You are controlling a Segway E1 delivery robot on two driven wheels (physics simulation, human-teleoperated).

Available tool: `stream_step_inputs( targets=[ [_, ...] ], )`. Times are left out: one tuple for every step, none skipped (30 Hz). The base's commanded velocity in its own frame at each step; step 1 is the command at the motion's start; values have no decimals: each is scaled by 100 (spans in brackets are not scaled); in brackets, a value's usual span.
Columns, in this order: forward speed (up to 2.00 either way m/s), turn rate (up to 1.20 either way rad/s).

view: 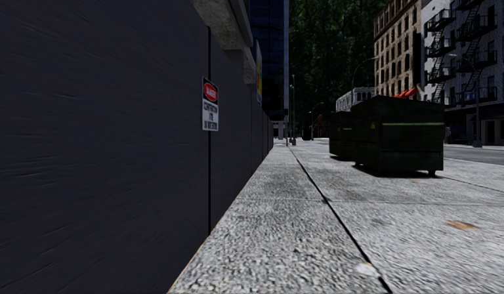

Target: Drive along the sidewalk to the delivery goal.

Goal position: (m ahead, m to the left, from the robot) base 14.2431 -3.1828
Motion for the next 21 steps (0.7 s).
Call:
stream_step_inputs(
  targets=[
    [200, 0],
    [200, 0],
    [200, 0],
    [200, 0],
    [200, 0],
    [200, 0],
    [200, 0],
    [200, 0],
    [200, -4],
    [200, -74],
    [200, -102],
    [200, -102],
    [200, -120],
    [200, -120],
    [200, -120],
    [200, -40],
    [200, -4],
    [200, -2],
    [200, 0],
    [200, 0],
    [200, 0]
  ],
)
